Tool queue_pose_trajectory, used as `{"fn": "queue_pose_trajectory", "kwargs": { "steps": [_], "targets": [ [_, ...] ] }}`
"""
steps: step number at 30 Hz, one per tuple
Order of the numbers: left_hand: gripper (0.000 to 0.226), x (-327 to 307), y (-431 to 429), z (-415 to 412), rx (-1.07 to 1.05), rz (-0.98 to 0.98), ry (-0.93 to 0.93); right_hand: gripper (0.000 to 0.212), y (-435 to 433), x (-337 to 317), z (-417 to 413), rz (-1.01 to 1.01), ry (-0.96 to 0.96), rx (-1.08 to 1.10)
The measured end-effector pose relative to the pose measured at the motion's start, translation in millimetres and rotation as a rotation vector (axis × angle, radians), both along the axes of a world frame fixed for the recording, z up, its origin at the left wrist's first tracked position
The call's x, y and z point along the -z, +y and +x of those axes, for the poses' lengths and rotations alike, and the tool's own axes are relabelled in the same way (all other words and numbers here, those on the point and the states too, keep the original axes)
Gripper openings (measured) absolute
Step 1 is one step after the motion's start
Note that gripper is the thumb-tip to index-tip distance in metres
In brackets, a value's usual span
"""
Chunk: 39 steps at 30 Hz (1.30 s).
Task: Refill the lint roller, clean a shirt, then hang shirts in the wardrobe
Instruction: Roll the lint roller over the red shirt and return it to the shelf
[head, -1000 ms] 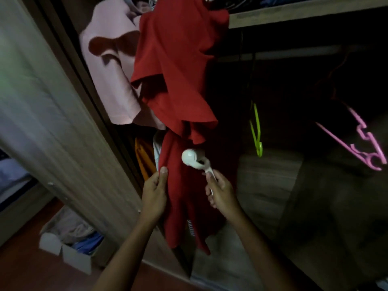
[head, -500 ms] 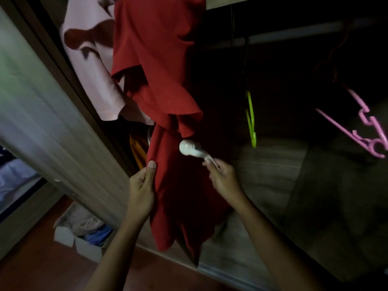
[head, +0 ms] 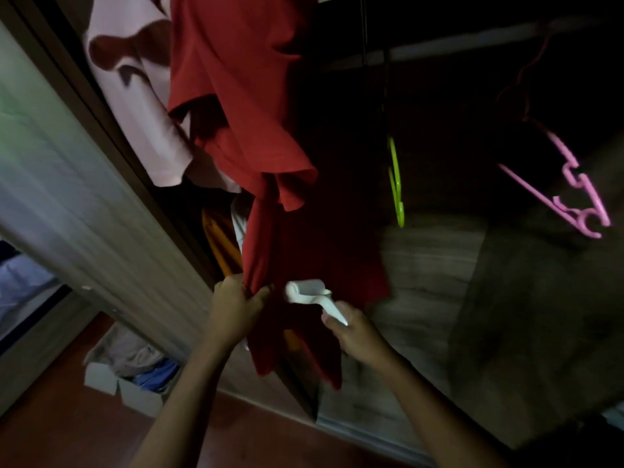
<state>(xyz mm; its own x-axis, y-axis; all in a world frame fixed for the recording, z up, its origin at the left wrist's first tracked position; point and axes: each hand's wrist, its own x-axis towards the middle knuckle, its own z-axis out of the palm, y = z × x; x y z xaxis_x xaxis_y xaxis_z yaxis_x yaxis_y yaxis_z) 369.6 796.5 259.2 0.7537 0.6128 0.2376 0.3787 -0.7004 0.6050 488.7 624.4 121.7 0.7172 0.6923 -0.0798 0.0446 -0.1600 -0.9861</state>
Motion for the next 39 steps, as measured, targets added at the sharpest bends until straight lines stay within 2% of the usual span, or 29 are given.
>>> {"fn": "queue_pose_trajectory", "kwargs": {
  "steps": [3,5,8,12,16,20,24,29,32,35,39],
  "targets": [
    [0.015,8.0,-1.0,3.2,-0.076,-0.124,0.007,0.014,4.8,-33.2,20.3,0.095,0.008,0.059],
    [0.025,10.8,-3.8,3.6,-0.123,-0.28,-0.034,0.008,7.9,-60.9,34.0,0.212,0.031,0.103],
    [0.035,6.8,-10.0,1.5,-0.149,-0.455,-0.105,0.017,8.6,-92.7,46.2,0.296,-0.005,0.116],
    [0.026,-1.0,-12.4,0.7,-0.16,-0.48,-0.231,0.018,11.6,-64.7,39.1,0.24,-0.068,0.092],
    [0.038,-5.8,-8.6,-1.8,-0.19,-0.5,-0.246,0.011,1.0,9.1,16.6,0.009,-0.098,-0.064],
    [0.037,-10.1,-10.2,-0.5,-0.197,-0.464,-0.241,0.019,-3.8,9.9,13.1,-0.115,-0.126,-0.171],
    [0.031,-12.7,-10.6,-0.4,-0.195,-0.476,-0.251,0.015,5.0,-32.3,41.8,0.002,-0.222,-0.071],
    [0.039,-12.7,-17.5,2.2,-0.191,-0.486,-0.234,0.003,6.4,-103.5,63.9,0.286,-0.117,0.124],
    [0.04,-15.9,-23.4,1.4,-0.166,-0.494,-0.233,0.007,7.4,-115.5,66.1,0.362,-0.055,0.161],
    [0.04,-18.6,-26.9,1.6,-0.163,-0.499,-0.257,0.002,14.6,-81.4,60.6,0.289,-0.063,0.117],
    [0.039,-20.5,-29.5,0.3,-0.153,-0.522,-0.26,0.027,14.3,3.3,46.7,-0.041,-0.091,-0.076]
  ]
}}
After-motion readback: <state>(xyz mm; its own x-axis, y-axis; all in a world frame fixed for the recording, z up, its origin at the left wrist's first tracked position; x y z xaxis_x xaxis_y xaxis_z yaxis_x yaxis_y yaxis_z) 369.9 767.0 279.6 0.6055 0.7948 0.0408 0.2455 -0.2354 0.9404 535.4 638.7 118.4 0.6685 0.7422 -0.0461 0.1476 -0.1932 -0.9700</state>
